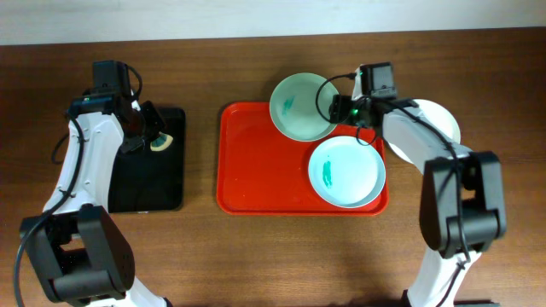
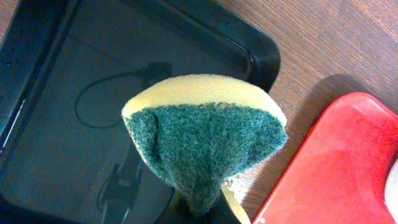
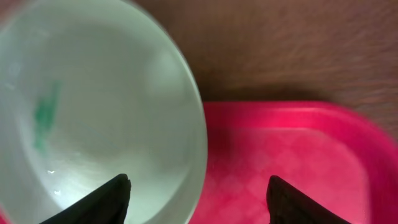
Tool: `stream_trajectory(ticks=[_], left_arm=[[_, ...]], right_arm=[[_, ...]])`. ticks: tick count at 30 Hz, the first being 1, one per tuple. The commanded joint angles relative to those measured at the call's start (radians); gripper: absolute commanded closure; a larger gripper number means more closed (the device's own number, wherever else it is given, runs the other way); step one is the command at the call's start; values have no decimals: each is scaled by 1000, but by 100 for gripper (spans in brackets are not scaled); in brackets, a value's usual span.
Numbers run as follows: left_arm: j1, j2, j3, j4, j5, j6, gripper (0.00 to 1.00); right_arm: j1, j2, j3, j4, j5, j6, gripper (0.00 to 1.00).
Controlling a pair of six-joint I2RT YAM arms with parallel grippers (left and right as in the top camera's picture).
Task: Clean dirty plates on tray and stack at the side
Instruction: 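Place the white plate on the table right of the red tray, then grasp the mint-green plate rim with the right gripper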
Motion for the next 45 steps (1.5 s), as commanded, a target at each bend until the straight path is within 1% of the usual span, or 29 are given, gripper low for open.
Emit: stream_trajectory(ticks=[1,2,4,6,7,10,12,20,21,22,24,27,31,32,34,35,37,42,44,45], left_arm=[[1,-13,-11,2,10,16,100],[1,-13,-11,2,10,16,100],[1,-13,-11,2,10,16,100],[0,-13,-11,2,10,16,100],[1,-13,-11,2,10,16,100],[1,-13,-11,2,10,16,100],[1,-13,-11,2,10,16,100],[1,-13,-11,2,10,16,100],[1,-13,-11,2,10,16,100],[1,-13,-11,2,10,16,100],[0,-13,-11,2,10,16,100],[0,-13,-11,3,10,16,100],[-2,-13,-11,3,13,17,100],[-8,-13,-11,3,22,26,100],[-29,-13,-11,19,92,92,100],[-45,-13,-11,30,133,119,100],[-79,-13,-11,49,165,137,100],[-150,-13,-11,53,163,137,100],[-169,-13,-11,55,163,137,100],[-184,-13,-11,55,156,137,100]], right_arm=[[27,44,0,29,20,4,47],[30,47,0,33,21,4,53],[33,49,0,40,20,4,59],[33,49,0,41,20,4,70],[33,49,0,40,20,4,71],[33,49,-2,37,20,4,71],[33,50,-8,37,21,12,64],[33,68,-11,55,23,31,64],[33,68,-11,61,23,31,67],[33,68,-11,69,22,31,75],[33,68,-11,82,7,38,96],[33,65,-9,105,-94,37,96],[39,64,-3,126,-309,37,96],[46,64,-2,126,-357,37,96],[70,64,-2,112,-412,37,96],[80,64,-2,100,-413,37,96],[106,64,-2,60,-382,37,96],[151,64,-2,-74,-174,37,96],[158,64,-2,-93,-156,29,94],[161,64,-2,-93,-159,18,91]])
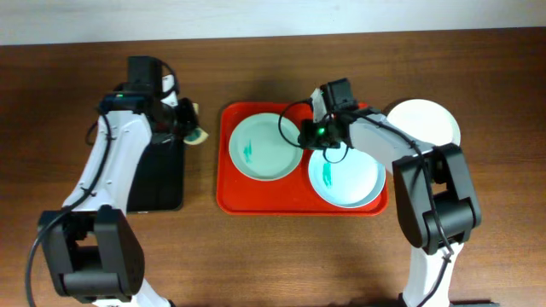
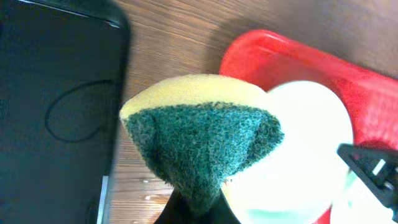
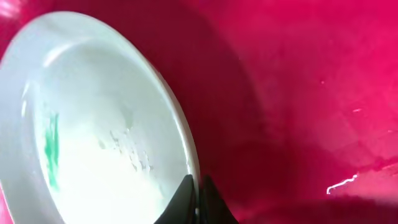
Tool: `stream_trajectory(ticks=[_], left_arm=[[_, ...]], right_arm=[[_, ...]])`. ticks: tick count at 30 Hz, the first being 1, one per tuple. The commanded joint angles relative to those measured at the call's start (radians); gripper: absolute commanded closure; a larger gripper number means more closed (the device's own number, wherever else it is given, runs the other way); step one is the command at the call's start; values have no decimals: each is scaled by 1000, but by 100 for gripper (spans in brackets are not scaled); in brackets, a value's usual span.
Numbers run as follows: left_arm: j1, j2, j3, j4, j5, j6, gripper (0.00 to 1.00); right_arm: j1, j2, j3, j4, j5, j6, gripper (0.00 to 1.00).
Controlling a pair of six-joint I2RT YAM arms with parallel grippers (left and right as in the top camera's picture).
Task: Clean dirty plates on tray and stack at the side
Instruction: 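Grasp the mint-green plate rim with the right gripper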
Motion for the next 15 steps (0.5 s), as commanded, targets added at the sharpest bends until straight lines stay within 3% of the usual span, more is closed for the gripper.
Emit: stream_trajectory(ticks=[1,2,4,12,15], left_arm=[[-37,-13,-10,6,5,26,100],[-45,-13,-10,5,-3,26,100],[-61,-12,-11,5,-4,25,100],[-103,14,-11,10,-5,26,100],[-105,18,-11,10,0,25,100]], right_arm=[[7,5,-1,-7,73,-31,80],[7,5,-1,-1,72,-43,72],[7,5,-1,27,72,-97,68],[8,8,-1,143,74,-354,63],[8,24,-2,148,73,-372,63]])
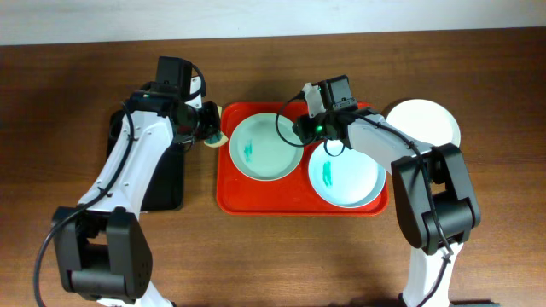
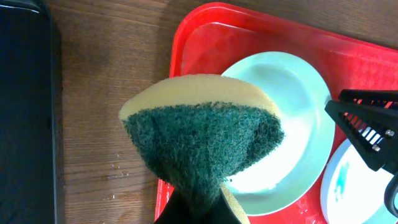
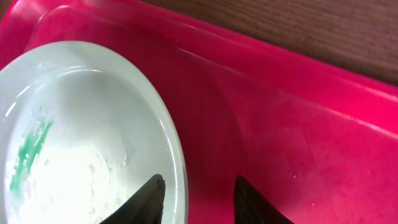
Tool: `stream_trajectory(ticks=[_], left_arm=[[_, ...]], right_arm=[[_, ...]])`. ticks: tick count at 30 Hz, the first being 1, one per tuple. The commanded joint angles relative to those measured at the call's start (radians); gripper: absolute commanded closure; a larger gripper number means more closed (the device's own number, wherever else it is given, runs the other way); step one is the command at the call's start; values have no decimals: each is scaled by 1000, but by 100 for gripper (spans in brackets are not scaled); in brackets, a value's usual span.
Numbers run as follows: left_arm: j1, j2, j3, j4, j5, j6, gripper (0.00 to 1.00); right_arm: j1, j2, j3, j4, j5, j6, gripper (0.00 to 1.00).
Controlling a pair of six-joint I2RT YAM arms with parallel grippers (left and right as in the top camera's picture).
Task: Clean dirty plates on tray and stack at the side
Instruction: 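Grasp the mint-green plate rim with the right gripper, then move the sponge in the left gripper onto the mint-green plate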
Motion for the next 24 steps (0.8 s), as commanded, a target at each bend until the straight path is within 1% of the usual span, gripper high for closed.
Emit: stream_trajectory(ticks=[1,4,8,9,11,15,16,17,19,20,22,24], left_arm=[[-1,14,-11,6,5,19,100],[-1,14,-11,2,12,19,100],[-6,14,-11,2,12,15,100],[-10,14,-11,2,11,15,100],[-24,15,-11,3,11,15,100],[-57,15,-11,11,11,10,100],[-66,15,-11,13,11,-5,100],[-81,15,-11,17,11,-27,100],[-105,17,-12,26,10,-42,100],[-117,19,-12,35,9,-42,100],[-150,33,-12,56,-4,-43,100],[-174,52,-12,63,-32,-85,100]], right_arm=[[4,36,-2,11,10,-80,64],[4,68,-2,11,8,-79,72],[5,69,-2,-11,2,-68,78],[5,69,-2,-22,2,-53,79],[5,69,-2,-53,2,-52,86],[5,66,13,-132,2,5,94],[5,66,16,-147,2,34,95],[5,63,18,-167,1,101,96],[5,63,19,-193,-8,196,95],[5,63,19,-202,-35,220,96],[5,63,19,-213,-101,222,96],[5,63,19,-218,-107,232,96]])
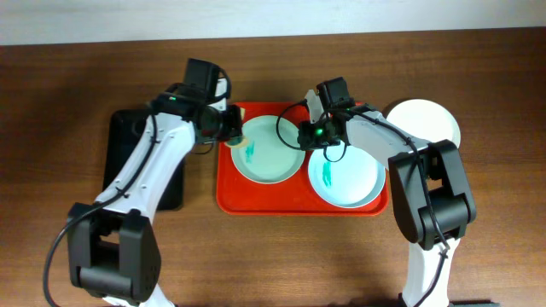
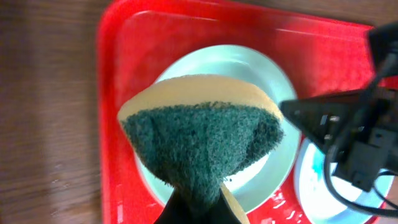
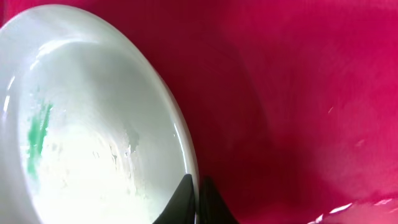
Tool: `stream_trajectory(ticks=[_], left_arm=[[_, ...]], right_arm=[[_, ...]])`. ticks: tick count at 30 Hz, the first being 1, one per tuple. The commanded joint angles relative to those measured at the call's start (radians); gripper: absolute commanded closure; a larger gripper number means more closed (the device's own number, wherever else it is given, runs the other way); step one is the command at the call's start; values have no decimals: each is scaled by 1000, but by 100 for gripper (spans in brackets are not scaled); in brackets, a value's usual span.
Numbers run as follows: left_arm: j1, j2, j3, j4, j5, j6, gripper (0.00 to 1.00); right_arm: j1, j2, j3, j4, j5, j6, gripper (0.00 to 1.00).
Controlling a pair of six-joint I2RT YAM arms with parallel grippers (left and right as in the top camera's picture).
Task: Clean dirty plates on tray and stack at the side
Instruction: 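Move the sponge in the left gripper onto the mint-green plate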
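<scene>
Two pale green plates lie on the red tray [image 1: 235, 192]. The left plate [image 1: 269, 158] has a green smear [image 3: 38, 132] and sits in the tray's left half. My left gripper [image 2: 194, 208] is shut on a yellow and green sponge [image 2: 200, 140], which hangs over that plate's left rim [image 2: 205, 55]. Whether the sponge touches the plate cannot be told. My right gripper [image 3: 193, 190] is shut on the same plate's right rim [image 3: 177, 134]. The other stained plate [image 1: 345, 173] lies to the right.
A clean white plate [image 1: 426, 119] rests on the wooden table to the right of the tray. A black tray [image 1: 141, 183] lies at the left. My right arm [image 2: 336, 118] reaches across the tray's back right.
My left gripper has moved right with the sponge, from the red tray's left edge to over the plate's left rim. My right gripper was open at the plate's right rim and is now shut on it.
First the sponge hung over the black tray, and my right gripper stood open around a plate at the tray's back edge. Then that plate lay in the tray's left half, gripped by its rim. The right gripper opened, then shut again; the sponge came over.
</scene>
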Motion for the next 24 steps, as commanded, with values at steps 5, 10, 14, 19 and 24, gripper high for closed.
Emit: stream_trajectory(ticks=[5,10,14,19,24], left_arm=[[-99,139,-11,33,-73,-144,100],[-116,227,-11,104,-73,-207,100],[-118,275,-11,171,-11,-238,100],[-123,348,-11,198,-26,-221,100],[-115,370,-8,117,-444,-130,100]], right_arm=[[6,24,-23,-31,11,122,96],[6,24,-23,-31,14,122,96],[6,24,-23,-24,15,122,96],[6,24,-23,-23,19,122,96],[6,24,-23,-23,31,122,96]])
